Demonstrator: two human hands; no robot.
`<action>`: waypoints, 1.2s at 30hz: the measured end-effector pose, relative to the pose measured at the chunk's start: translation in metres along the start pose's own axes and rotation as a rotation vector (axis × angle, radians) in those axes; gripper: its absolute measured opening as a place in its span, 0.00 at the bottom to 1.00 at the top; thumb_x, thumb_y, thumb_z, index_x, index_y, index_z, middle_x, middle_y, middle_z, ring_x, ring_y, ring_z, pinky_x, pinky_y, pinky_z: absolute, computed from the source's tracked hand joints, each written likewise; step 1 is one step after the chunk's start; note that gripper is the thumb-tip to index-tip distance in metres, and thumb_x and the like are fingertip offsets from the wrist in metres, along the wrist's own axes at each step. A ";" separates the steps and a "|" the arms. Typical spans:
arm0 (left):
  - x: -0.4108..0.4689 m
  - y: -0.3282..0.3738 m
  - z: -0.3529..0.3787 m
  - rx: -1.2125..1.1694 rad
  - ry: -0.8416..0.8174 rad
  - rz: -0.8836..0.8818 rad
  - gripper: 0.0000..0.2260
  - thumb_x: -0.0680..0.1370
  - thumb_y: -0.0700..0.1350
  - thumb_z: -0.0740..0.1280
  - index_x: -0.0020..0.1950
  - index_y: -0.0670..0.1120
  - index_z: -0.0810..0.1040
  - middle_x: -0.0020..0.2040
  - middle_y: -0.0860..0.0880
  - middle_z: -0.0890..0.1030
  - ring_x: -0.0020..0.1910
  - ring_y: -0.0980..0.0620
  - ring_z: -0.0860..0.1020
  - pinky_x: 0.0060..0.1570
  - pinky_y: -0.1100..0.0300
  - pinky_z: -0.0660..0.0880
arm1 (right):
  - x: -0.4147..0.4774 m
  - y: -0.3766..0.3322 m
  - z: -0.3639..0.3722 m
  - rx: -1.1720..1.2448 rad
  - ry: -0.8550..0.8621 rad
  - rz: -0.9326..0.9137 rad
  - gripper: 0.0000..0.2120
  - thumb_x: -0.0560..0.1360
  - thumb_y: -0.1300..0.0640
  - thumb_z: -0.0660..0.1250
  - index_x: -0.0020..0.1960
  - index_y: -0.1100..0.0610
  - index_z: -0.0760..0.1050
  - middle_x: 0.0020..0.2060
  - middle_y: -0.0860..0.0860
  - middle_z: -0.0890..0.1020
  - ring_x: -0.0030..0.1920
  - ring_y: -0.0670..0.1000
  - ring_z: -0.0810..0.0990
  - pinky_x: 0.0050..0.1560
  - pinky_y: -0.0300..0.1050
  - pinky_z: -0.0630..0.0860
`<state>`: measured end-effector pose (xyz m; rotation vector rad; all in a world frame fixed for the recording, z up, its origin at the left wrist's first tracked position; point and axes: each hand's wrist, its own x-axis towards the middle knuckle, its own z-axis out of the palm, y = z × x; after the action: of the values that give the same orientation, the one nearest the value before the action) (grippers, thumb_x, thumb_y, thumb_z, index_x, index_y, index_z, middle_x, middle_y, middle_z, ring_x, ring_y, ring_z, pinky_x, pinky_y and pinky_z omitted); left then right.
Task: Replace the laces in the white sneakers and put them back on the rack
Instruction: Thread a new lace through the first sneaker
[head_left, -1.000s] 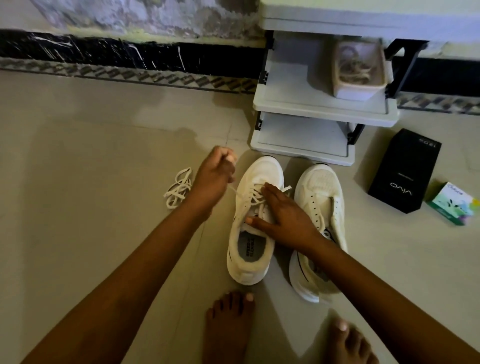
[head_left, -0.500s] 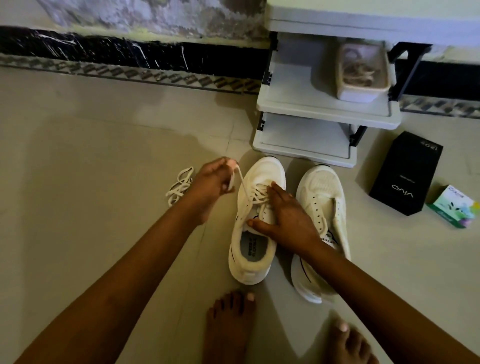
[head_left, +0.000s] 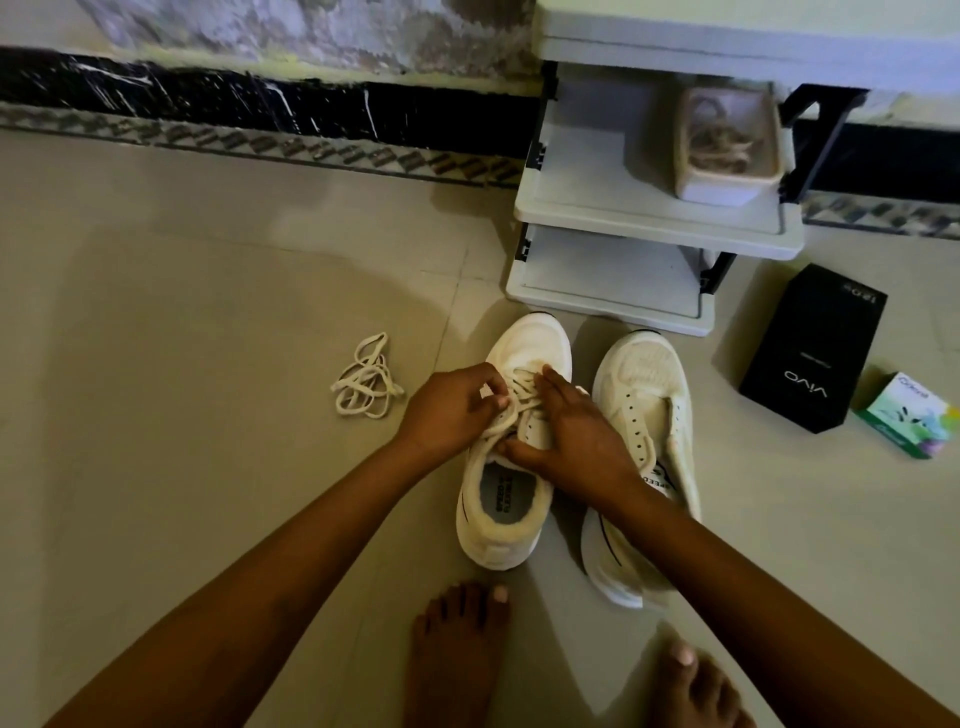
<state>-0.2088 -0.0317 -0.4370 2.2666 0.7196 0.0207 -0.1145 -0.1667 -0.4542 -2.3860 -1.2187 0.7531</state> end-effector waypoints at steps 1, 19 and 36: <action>0.000 0.002 -0.001 0.027 -0.017 0.031 0.04 0.77 0.45 0.66 0.51 0.48 0.78 0.27 0.54 0.70 0.27 0.58 0.68 0.30 0.62 0.63 | 0.000 0.000 0.000 -0.001 0.002 -0.002 0.44 0.71 0.36 0.65 0.77 0.55 0.50 0.77 0.50 0.52 0.75 0.53 0.54 0.72 0.47 0.56; -0.003 -0.001 0.001 -0.171 -0.035 -0.169 0.09 0.75 0.40 0.68 0.54 0.47 0.82 0.48 0.44 0.83 0.44 0.52 0.78 0.47 0.61 0.77 | 0.002 0.002 0.001 0.014 -0.008 -0.001 0.45 0.70 0.35 0.65 0.77 0.54 0.50 0.77 0.49 0.52 0.75 0.52 0.55 0.72 0.47 0.57; 0.006 0.029 -0.037 -0.622 0.071 -0.205 0.03 0.77 0.42 0.66 0.44 0.46 0.79 0.34 0.57 0.80 0.32 0.60 0.75 0.30 0.66 0.70 | 0.002 0.004 0.001 0.034 -0.015 -0.001 0.45 0.70 0.34 0.65 0.77 0.53 0.49 0.77 0.48 0.51 0.75 0.52 0.55 0.71 0.47 0.58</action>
<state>-0.1979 -0.0212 -0.3926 1.6007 0.8422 0.1996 -0.1113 -0.1671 -0.4581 -2.3557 -1.2034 0.7864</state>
